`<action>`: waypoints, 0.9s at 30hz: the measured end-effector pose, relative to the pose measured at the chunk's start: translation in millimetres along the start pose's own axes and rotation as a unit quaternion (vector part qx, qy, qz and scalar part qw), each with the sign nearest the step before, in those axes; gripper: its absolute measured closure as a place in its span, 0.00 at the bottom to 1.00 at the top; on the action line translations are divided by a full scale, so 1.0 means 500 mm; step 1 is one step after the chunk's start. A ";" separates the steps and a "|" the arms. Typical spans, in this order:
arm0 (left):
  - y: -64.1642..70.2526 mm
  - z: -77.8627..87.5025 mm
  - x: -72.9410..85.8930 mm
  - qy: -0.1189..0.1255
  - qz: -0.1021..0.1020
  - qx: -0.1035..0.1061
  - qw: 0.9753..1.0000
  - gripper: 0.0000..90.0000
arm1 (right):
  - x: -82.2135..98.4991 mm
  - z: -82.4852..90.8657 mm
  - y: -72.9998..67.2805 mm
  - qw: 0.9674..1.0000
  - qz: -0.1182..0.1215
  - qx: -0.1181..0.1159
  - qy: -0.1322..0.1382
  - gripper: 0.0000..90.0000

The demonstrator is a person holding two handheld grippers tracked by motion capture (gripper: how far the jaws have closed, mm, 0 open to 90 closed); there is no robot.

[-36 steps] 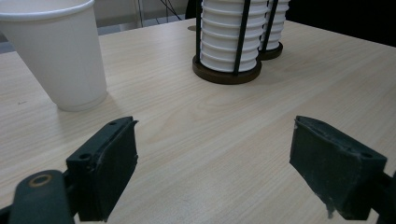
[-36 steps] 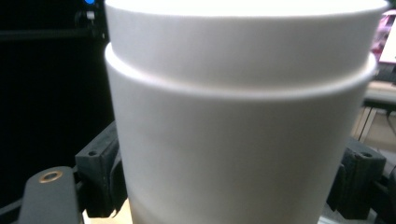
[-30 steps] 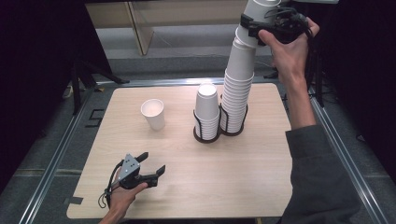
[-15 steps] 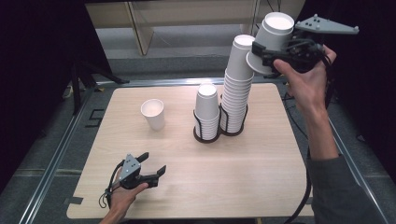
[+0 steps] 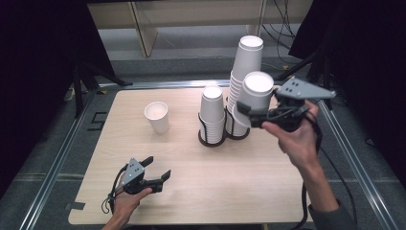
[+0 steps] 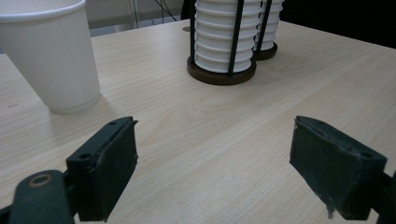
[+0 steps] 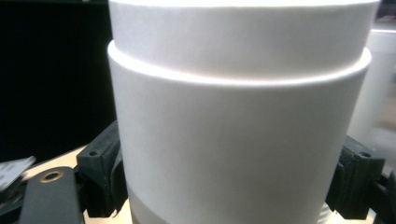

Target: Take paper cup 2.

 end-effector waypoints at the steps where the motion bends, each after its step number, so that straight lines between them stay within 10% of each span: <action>1: 0.000 0.000 0.000 0.001 0.000 0.001 1.000 0.16 | 0.015 -0.008 -0.008 1.000 0.003 -0.005 -0.002 0.20; 17: 0.002 -0.002 -0.005 0.016 -0.006 0.005 1.000 0.16 | 0.216 -0.133 -0.093 0.995 -0.028 -0.090 -0.042 0.20; 27: 0.008 -0.001 -0.008 0.026 -0.008 0.012 1.000 0.16 | 0.270 -0.169 -0.131 0.993 -0.018 -0.105 -0.058 0.20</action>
Point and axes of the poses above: each handheld gripper's, and its own axes: z roughly backward along the jaws, x roughly out of its underside, y roughly to its right, the point moved 4 cm from there along -z, roughly forward along the jaws, and after that the axes turned 4 degrees about x, right-handed, at the moved point
